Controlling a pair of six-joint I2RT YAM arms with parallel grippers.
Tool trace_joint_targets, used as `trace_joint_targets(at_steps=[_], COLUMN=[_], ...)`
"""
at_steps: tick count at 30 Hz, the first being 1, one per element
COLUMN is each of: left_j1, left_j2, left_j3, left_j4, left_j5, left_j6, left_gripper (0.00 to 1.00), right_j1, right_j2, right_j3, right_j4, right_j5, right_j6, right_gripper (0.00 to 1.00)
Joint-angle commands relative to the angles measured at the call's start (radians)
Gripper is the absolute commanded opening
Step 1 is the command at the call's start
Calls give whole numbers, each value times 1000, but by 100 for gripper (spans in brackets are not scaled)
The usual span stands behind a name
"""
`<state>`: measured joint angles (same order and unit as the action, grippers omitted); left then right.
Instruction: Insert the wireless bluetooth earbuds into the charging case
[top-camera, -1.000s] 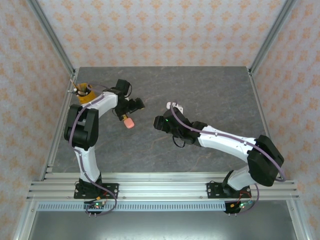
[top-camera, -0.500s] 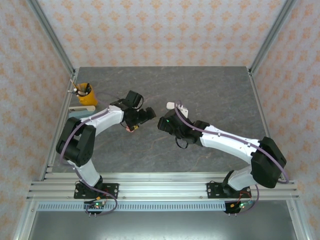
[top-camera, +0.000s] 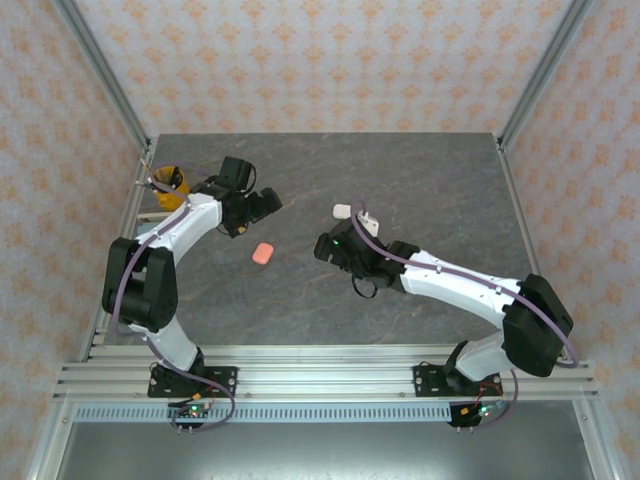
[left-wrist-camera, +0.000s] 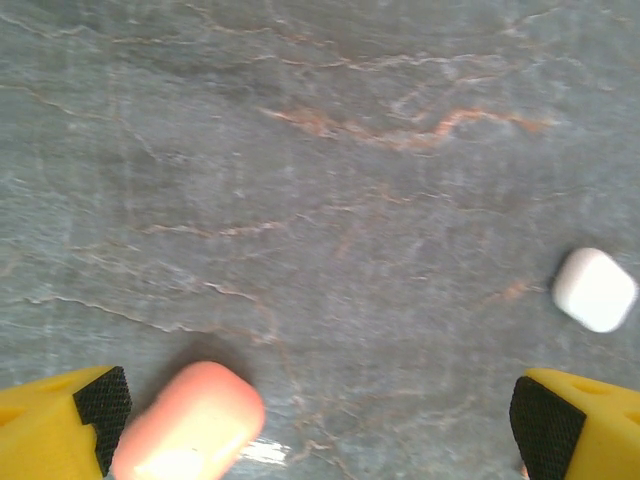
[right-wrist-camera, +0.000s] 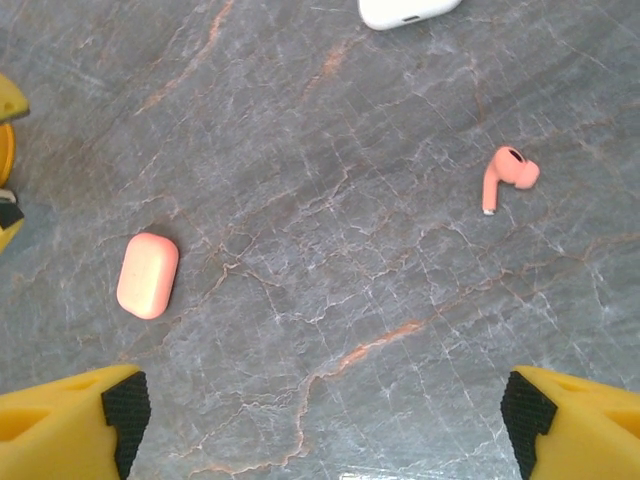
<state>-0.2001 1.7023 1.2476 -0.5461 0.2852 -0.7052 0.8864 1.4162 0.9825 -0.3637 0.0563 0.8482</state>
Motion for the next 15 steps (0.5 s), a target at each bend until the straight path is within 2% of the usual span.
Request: trace_joint_targets(at_steps=[1,15], left_j1=[3,-18], left_j2=[37,103], left_j3=[-3,-77], left_j4=[-43,40], left_j5=[-29,30], left_j6=[46,28], left_gripper=[100,100], right_j1=[-4,-5], right_j2=[-26,-23], right_j3=[24,66], right_j4=[-63,-137], right_j5=[50,103], right_j6=[29,48], right_gripper=[100,100])
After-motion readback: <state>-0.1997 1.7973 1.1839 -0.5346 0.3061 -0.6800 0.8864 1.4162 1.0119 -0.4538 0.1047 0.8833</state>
